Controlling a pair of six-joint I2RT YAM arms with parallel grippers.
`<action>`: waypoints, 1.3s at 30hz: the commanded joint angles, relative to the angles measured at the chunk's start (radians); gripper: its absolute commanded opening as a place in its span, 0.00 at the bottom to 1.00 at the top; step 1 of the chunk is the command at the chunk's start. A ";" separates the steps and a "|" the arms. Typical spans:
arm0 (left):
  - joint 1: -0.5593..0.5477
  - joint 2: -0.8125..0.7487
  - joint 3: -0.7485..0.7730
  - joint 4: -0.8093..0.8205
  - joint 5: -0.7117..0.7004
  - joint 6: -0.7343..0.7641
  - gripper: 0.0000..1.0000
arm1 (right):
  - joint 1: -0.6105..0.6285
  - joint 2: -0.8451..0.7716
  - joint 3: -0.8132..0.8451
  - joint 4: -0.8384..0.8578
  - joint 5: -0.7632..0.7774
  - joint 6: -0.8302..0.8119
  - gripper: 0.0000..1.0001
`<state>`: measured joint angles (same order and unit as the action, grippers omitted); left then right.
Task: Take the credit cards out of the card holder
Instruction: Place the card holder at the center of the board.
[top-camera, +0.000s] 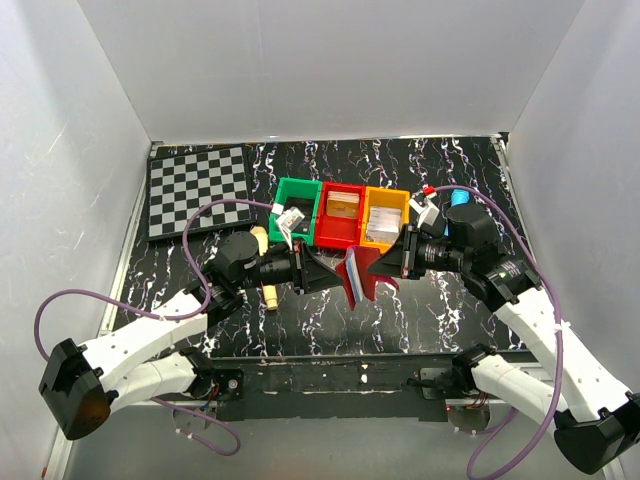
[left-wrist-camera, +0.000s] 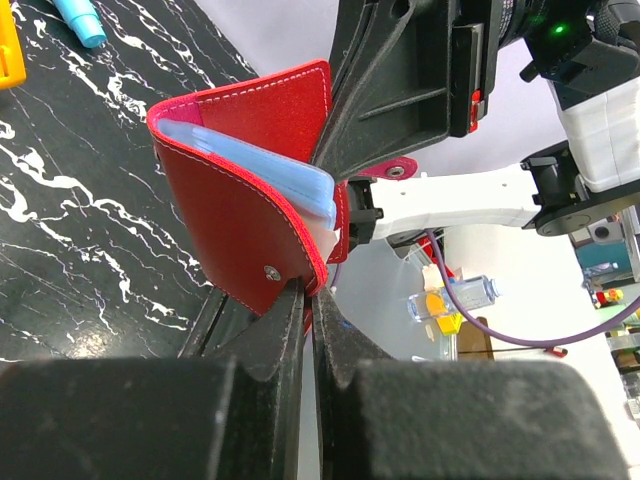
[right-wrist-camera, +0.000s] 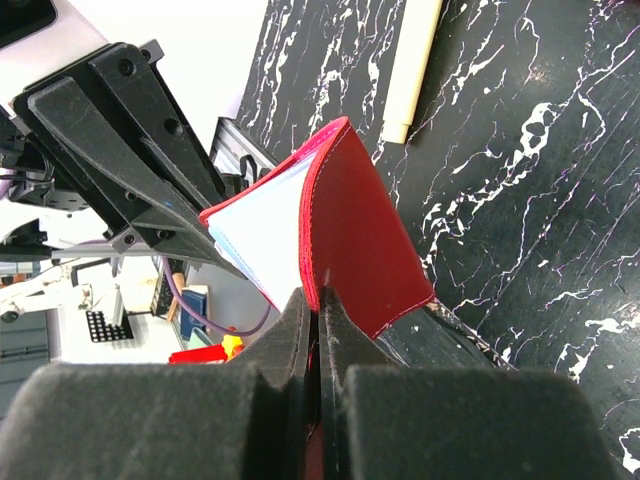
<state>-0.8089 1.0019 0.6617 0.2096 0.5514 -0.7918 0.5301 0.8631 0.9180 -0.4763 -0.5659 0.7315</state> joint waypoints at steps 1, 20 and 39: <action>-0.004 -0.026 0.013 -0.009 0.008 0.023 0.00 | 0.001 -0.010 0.038 0.010 -0.055 -0.052 0.01; -0.004 0.010 0.170 -0.171 0.053 0.016 0.00 | 0.001 0.008 0.035 0.059 -0.121 -0.053 0.42; -0.004 0.030 0.108 -0.013 0.076 -0.057 0.58 | 0.001 0.007 0.074 0.033 -0.150 -0.005 0.01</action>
<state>-0.8089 1.0279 0.7837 0.1463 0.6228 -0.8314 0.5304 0.8860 0.9543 -0.4759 -0.6701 0.6846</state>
